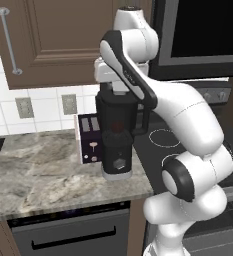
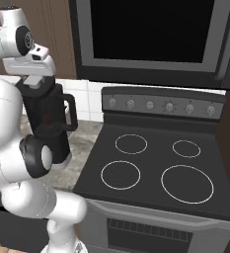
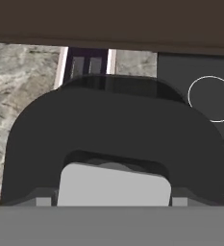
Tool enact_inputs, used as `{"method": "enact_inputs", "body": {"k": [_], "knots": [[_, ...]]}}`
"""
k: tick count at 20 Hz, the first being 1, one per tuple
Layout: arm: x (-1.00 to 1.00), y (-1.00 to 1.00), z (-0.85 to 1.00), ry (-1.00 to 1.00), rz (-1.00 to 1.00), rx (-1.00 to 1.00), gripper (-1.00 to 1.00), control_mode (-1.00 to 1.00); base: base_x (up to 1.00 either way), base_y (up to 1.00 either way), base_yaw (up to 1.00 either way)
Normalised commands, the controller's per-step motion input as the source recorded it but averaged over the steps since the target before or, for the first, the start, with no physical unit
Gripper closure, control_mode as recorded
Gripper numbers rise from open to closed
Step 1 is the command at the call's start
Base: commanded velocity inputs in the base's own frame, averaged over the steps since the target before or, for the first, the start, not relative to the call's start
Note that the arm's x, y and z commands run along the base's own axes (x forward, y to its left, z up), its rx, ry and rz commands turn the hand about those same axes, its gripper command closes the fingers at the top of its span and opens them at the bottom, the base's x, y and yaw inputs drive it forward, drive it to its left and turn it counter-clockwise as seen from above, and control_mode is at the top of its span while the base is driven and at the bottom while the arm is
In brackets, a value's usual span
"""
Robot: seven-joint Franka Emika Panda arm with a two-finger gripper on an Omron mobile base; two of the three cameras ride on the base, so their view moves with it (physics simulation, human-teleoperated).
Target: Open the blender lid, put the apple in the blender, close the lid, and start the blender.
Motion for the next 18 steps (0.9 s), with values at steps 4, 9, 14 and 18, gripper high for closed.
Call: {"method": "enact_inputs", "body": {"k": [4,9,14,18], "knots": [[0.08,0.00,-0.19,0.00,0.00,0.00,1.00,-1.00,0.00,0.00,0.00],[0.37,0.00,-0.06,0.00,0.01,0.00,1.00,-1.00,0.00,0.00,0.00],[0.45,0.02,0.00,-0.03,0.04,0.00,1.00,-1.00,0.00,0.00,0.00],[0.20,0.00,-0.03,-0.09,0.05,0.00,1.00,-1.00,0.00,0.00,0.00]]}}
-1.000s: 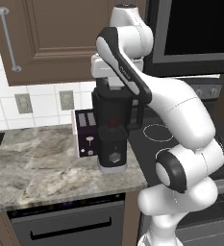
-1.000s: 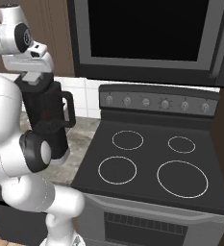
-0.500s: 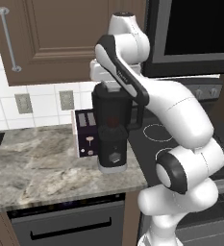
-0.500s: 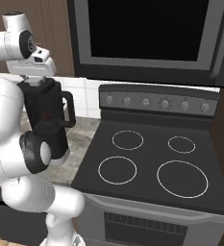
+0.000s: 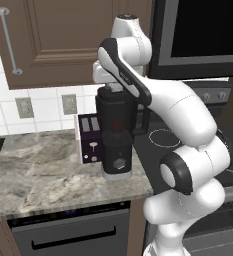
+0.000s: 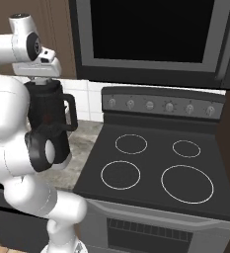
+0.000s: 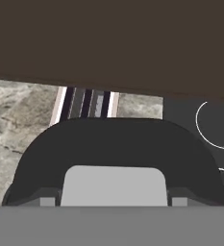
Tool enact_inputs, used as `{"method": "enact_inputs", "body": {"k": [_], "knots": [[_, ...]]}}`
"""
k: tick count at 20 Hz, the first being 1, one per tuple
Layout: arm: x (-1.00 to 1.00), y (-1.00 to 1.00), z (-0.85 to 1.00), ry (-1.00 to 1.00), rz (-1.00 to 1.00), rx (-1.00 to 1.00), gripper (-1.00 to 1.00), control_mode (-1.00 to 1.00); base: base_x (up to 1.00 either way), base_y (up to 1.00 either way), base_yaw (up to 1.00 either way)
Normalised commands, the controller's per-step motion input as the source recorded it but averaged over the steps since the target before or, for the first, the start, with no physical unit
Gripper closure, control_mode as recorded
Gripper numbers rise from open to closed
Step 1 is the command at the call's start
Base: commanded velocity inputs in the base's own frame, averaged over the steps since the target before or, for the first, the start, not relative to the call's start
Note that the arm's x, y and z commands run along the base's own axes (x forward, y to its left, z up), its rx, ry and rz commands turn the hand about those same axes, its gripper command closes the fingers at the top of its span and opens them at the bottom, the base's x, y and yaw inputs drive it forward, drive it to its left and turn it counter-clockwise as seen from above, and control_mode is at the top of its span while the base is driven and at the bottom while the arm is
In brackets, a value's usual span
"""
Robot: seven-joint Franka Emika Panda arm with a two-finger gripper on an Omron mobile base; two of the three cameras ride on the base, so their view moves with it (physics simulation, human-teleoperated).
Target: Open the blender lid, put the apple in the blender, close the lid, and start the blender.
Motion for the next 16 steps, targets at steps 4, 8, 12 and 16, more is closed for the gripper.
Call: {"method": "enact_inputs", "body": {"k": [4,8,12,16], "knots": [[0.02,0.00,-0.16,-0.14,0.06,0.00,1.00,-1.00,0.00,0.00,0.00],[0.06,0.11,-0.36,-0.07,0.07,0.00,1.00,-1.00,0.00,0.00,0.00],[0.01,0.06,-0.36,-0.10,0.03,0.00,1.00,-1.00,0.00,0.00,0.00],[-0.01,0.00,-0.39,-0.05,0.00,0.00,1.00,-1.00,0.00,0.00,0.00]]}}
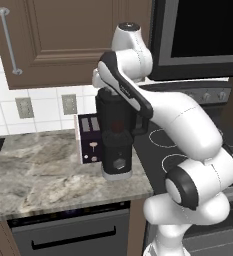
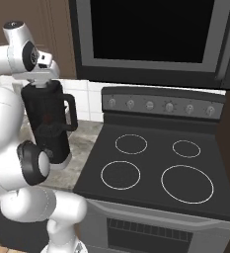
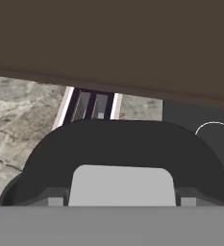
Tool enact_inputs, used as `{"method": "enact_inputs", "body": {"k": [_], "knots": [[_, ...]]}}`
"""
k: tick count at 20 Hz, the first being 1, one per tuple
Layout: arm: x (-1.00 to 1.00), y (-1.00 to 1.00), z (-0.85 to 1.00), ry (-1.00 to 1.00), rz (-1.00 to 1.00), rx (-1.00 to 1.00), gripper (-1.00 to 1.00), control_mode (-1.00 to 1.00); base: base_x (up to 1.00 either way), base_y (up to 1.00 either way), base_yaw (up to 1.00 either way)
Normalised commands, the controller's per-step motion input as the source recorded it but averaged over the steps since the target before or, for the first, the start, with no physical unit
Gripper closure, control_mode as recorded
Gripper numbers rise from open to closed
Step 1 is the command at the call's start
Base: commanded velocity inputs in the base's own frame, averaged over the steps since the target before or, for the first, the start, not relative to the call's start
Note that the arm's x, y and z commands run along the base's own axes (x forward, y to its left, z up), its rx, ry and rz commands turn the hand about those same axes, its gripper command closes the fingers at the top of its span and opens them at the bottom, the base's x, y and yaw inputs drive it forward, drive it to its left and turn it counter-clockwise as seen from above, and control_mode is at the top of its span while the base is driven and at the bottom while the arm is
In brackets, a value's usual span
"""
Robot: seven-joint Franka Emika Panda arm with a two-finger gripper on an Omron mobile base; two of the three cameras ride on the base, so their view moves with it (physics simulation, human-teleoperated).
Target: Open the blender lid, put the apple in the blender, close the lid, and start the blender.
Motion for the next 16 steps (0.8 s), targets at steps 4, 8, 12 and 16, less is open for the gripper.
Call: {"method": "enact_inputs", "body": {"k": [4,8,12,16], "knots": [[-0.15,0.00,-0.28,0.00,-0.05,0.00,1.00,-1.00,0.00,0.00,0.00],[-0.01,0.03,-0.03,0.00,-0.13,0.00,1.00,-1.00,0.00,0.00,0.00],[0.00,0.04,-0.12,0.00,-0.15,0.00,1.00,-1.00,0.00,0.00,0.00],[0.00,0.11,-0.35,0.01,-0.13,0.00,1.00,-1.00,0.00,0.00,0.00]]}}
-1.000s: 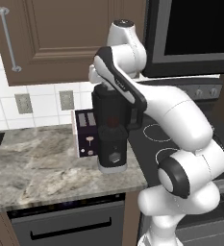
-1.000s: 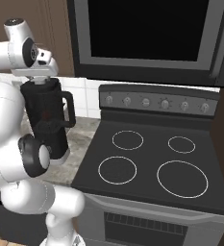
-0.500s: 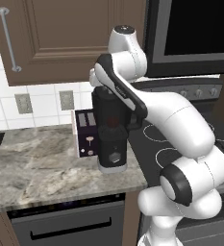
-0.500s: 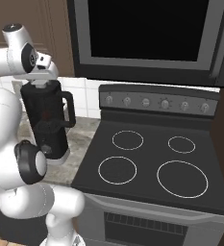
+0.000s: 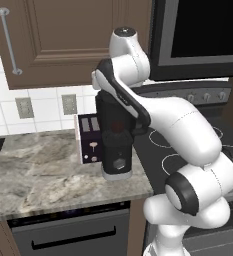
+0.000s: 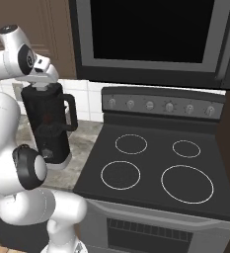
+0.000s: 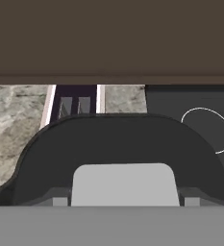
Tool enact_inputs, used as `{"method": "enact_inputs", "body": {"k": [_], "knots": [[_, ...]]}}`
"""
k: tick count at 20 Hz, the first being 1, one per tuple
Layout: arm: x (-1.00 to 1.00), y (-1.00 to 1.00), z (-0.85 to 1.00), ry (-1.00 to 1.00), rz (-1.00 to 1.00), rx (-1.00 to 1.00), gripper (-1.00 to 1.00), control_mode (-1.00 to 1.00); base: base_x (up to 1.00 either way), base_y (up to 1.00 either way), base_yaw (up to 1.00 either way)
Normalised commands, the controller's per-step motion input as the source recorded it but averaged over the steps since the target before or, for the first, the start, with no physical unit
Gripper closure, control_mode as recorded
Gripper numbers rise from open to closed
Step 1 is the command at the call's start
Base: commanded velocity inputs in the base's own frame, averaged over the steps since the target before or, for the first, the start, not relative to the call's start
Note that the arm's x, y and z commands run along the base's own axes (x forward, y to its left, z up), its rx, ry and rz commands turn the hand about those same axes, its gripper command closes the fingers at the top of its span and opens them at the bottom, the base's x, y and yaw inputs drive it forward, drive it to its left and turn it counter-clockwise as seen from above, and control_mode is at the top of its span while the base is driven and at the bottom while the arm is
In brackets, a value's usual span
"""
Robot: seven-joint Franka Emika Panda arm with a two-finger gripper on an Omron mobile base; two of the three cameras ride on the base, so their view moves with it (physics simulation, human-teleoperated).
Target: Open the blender lid, put the apple in the blender, close the lid, and start the blender.
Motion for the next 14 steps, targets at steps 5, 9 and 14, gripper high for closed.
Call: {"method": "enact_inputs", "body": {"k": [5,9,14], "knots": [[0.00,0.15,-0.51,0.01,-0.09,0.00,-1.00,-1.00,0.00,0.00,0.00],[0.00,0.09,-0.25,0.00,-0.01,0.00,-1.00,-1.00,0.00,0.00,0.00],[0.00,0.05,0.00,-0.03,0.00,0.00,-1.00,-1.00,0.00,0.00,0.00]]}}
